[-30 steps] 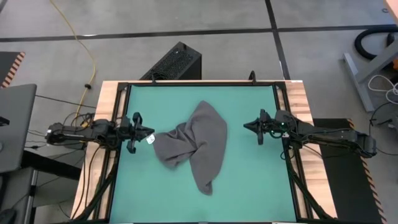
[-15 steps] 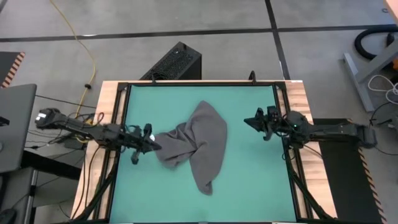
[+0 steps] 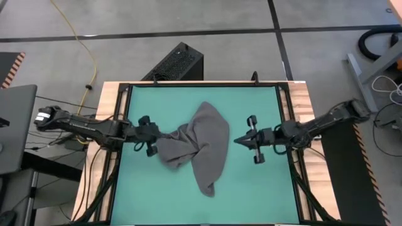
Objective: Roll towel
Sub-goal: Roll the gray towel
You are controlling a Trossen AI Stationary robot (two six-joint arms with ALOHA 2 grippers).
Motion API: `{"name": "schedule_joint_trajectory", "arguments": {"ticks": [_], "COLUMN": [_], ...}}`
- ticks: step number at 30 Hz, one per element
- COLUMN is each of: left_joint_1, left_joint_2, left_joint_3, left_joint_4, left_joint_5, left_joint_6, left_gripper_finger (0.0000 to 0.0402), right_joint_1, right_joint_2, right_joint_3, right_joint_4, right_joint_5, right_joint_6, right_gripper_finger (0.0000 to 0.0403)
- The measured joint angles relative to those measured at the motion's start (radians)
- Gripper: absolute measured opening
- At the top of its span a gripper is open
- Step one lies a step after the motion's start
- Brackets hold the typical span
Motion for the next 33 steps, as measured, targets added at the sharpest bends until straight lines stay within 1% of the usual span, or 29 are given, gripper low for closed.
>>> {"name": "schedule_joint_trajectory", "arguments": {"ticks": [4, 8, 10, 12, 15, 20, 25, 27, 30, 33], "left_joint_1": [0.108, 0.202, 0.234, 0.259, 0.280, 0.309, 0.316, 0.316, 0.317, 0.314], "left_joint_2": [0.087, 0.164, 0.185, 0.201, 0.224, 0.294, 0.375, 0.391, 0.391, 0.377], "left_joint_3": [0.015, 0.015, 0.015, 0.015, 0.015, 0.015, 0.018, 0.018, 0.023, 0.049], "left_joint_4": [-0.010, -0.029, -0.018, 0.003, 0.027, 0.038, 0.063, 0.065, 0.062, 0.021], "left_joint_5": [0.106, 0.119, 0.153, 0.207, 0.211, 0.226, 0.292, 0.325, 0.357, 0.374], "left_joint_6": [0.052, 0.124, 0.139, 0.154, 0.166, 0.176, 0.205, 0.219, 0.239, 0.269], "left_gripper_finger": [0.0078, 0.0133, 0.0155, 0.0171, 0.0182, 0.0183, 0.0181, 0.0172, 0.0134, 0.0063], "right_joint_1": [0.017, 0.016, 0.016, 0.014, 0.004, -0.006, -0.005, -0.005, -0.005, -0.007], "right_joint_2": [0.138, 0.240, 0.276, 0.297, 0.313, 0.317, 0.317, 0.317, 0.317, 0.316], "right_joint_3": [0.100, 0.198, 0.237, 0.267, 0.302, 0.318, 0.318, 0.319, 0.319, 0.319], "right_joint_4": [-0.010, -0.029, -0.074, -0.125, -0.177, -0.213, -0.218, -0.222, -0.230, -0.246], "right_joint_5": [0.003, 0.070, 0.116, 0.150, 0.163, 0.161, 0.160, 0.159, 0.159, 0.159], "right_joint_6": [-0.087, -0.097, -0.099, -0.099, -0.090, -0.058, -0.062, -0.062, -0.062, -0.063], "right_gripper_finger": [0.0033, 0.0037, 0.0045, 0.0055, 0.0070, 0.0091, 0.0103, 0.0104, 0.0104, 0.0104]}}
